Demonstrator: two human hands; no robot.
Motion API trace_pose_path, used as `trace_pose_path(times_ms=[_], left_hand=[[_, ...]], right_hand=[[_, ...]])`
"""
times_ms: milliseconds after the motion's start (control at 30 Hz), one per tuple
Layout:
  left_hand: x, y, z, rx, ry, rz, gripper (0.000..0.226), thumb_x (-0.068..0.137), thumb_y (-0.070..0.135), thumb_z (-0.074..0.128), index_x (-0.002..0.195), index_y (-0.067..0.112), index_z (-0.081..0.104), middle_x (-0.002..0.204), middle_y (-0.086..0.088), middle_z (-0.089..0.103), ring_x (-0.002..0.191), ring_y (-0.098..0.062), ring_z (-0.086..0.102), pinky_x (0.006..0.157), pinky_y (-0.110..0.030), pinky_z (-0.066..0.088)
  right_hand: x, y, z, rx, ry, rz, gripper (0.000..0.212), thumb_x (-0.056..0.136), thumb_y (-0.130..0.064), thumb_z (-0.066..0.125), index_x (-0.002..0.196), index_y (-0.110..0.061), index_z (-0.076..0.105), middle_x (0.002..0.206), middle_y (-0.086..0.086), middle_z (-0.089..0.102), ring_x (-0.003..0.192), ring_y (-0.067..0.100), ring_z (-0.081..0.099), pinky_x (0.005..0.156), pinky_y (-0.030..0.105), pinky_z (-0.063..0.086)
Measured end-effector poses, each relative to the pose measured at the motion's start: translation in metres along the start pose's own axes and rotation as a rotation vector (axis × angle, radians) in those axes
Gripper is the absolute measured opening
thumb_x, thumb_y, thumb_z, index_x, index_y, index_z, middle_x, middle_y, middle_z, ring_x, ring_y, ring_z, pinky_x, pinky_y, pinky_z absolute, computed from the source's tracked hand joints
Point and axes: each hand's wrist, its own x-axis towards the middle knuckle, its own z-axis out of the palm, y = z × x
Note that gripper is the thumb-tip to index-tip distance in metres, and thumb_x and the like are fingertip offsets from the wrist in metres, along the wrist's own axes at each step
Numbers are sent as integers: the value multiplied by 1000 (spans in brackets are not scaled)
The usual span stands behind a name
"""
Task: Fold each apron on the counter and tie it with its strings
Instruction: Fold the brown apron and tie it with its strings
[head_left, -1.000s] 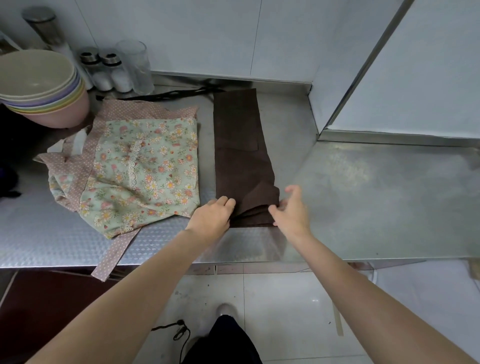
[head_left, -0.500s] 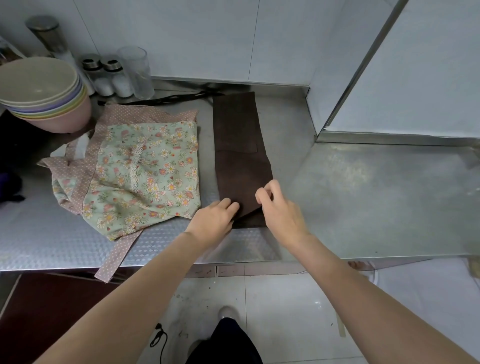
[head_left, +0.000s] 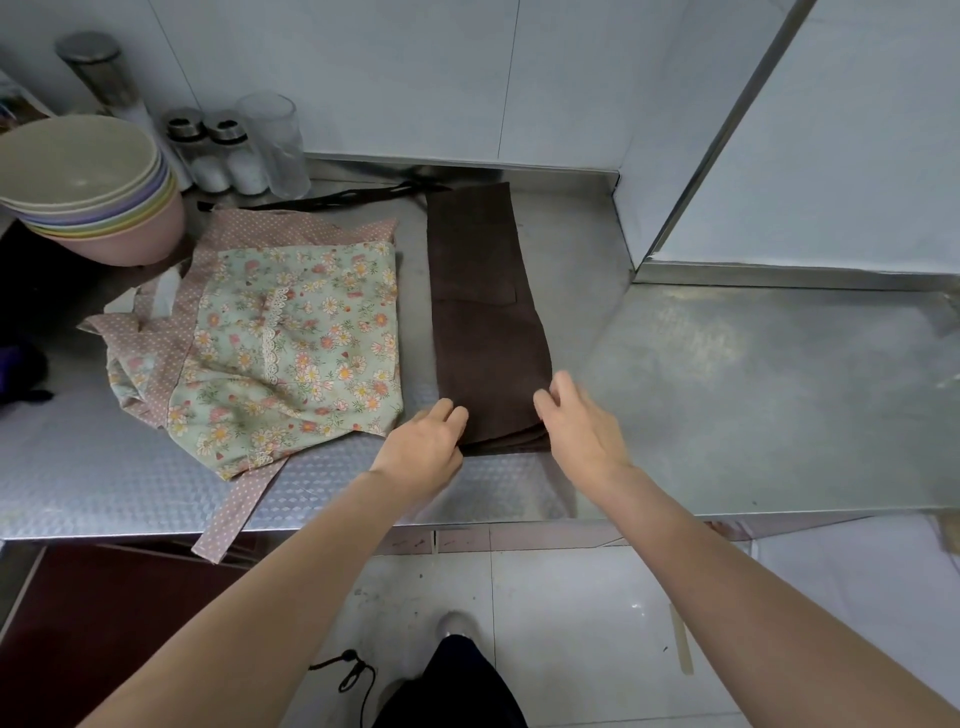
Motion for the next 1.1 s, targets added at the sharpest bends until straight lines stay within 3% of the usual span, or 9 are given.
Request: trace_pose_path(times_ms=[100, 267, 367, 500, 633, 767, 900, 1000, 1100], left_hand=[[2, 3, -1, 23, -26, 6, 19, 90, 11, 42, 109, 10, 42, 113, -7, 42, 106, -24, 45, 76, -29, 40], [2, -1, -4, 161, -75, 43, 23, 90, 15, 42, 113, 10, 43, 115, -4, 43, 108, -23, 42, 79, -33, 48], [2, -3, -5, 280, -79, 110, 29, 90, 18, 42, 117, 10, 44, 118, -3, 43, 114, -22, 40, 84, -30, 44], [4, -8, -9, 402, 23, 332, 39, 82, 25, 53, 116, 7, 58, 126, -1, 49, 118, -19, 47, 89, -27, 46], [8, -3, -12, 349, -127, 242, 42, 93, 14, 45, 132, 7, 33, 126, -7, 41, 114, -21, 44, 86, -31, 49], [7, 1, -7, 387, -156, 186, 34, 92, 0, 42, 126, 4, 42, 123, -10, 42, 111, -24, 46, 81, -33, 49], [4, -7, -9, 322, -174, 108, 29, 95, 11, 39, 122, 5, 50, 124, -9, 43, 111, -23, 48, 90, -31, 45], [5, -11, -17, 262, -204, 96, 29, 91, 17, 45, 118, 6, 51, 119, -8, 45, 106, -23, 52, 84, -31, 45], [6, -11, -20, 230, -206, 68, 48, 86, 32, 56, 125, 10, 39, 115, -7, 48, 105, -24, 53, 80, -32, 46]], right_hand=[[-5, 6, 3, -25, -162, -3, 25, 89, -2, 43, 112, -9, 46, 119, 8, 38, 107, 25, 46, 67, 31, 35], [-1, 8, 7, -137, -207, -84, 26, 92, -15, 44, 118, -9, 46, 122, 6, 43, 120, 24, 37, 88, 33, 41], [4, 7, 9, -212, -203, -144, 25, 91, -6, 43, 115, -7, 48, 123, 8, 43, 119, 25, 36, 90, 32, 37], [5, 5, 11, -196, -212, -222, 30, 85, 9, 45, 113, -2, 50, 132, 10, 32, 118, 25, 37, 81, 30, 41], [9, -1, 12, -154, -265, -241, 52, 84, 4, 49, 133, -5, 33, 129, 11, 32, 116, 26, 35, 86, 32, 45], [15, -9, 6, -233, -284, -261, 36, 85, -2, 49, 120, -4, 41, 124, 14, 35, 113, 28, 37, 84, 34, 44], [23, -14, 8, -347, -269, -290, 31, 87, 2, 48, 118, 0, 48, 121, 15, 41, 110, 30, 44, 78, 32, 44], [32, -18, 8, -399, -267, -293, 30, 87, 7, 46, 114, 2, 56, 117, 16, 48, 107, 31, 51, 77, 34, 47], [42, -14, -7, -178, -326, -237, 13, 86, -8, 49, 80, -5, 60, 93, 15, 56, 97, 35, 59, 72, 34, 45]])
